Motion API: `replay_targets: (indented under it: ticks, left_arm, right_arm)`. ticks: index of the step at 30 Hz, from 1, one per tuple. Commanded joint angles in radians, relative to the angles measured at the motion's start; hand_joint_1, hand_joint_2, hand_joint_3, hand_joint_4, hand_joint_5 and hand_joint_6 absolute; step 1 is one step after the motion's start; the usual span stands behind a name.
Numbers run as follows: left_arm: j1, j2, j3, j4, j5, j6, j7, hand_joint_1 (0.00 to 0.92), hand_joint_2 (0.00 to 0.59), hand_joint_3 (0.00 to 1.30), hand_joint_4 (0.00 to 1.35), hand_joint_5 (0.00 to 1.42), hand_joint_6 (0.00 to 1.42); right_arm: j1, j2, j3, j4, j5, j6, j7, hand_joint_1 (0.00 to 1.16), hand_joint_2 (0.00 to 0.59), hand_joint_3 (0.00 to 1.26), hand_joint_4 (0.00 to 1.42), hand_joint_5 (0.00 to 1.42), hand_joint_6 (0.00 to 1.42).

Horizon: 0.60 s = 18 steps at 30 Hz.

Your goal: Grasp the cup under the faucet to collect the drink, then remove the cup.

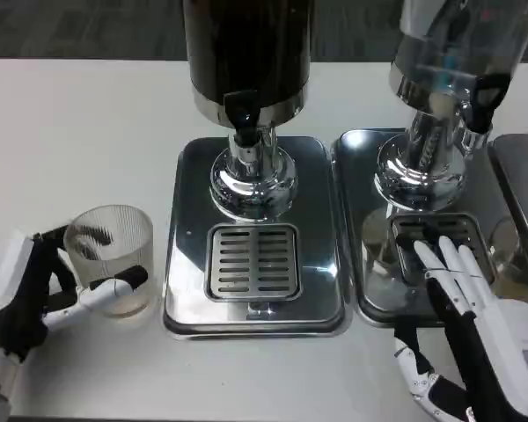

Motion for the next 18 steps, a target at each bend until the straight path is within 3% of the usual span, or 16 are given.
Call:
replay_targets:
  ticks: [1, 18]
  left_arm:
    - [0.014, 0.031, 0.022, -0.020, -0.005, -0.035, 0.044, 0.294, 0.155, 0.57, 0.66, 0.93, 1.25]
    - [0.062, 0.047, 0.047, -0.126, 0.002, -0.112, 0.049, 0.293, 0.151, 0.57, 0.68, 0.96, 1.26]
  right_arm:
    - [-0.006, 0.000, 0.000, 0.009, 0.011, -0.014, 0.010, 0.58, 0.572, 0.10, 0.00, 0.00, 0.23]
    - [-0.014, 0.007, 0.001, 0.014, 0.018, -0.022, 0.012, 0.57, 0.572, 0.10, 0.00, 0.00, 0.23]
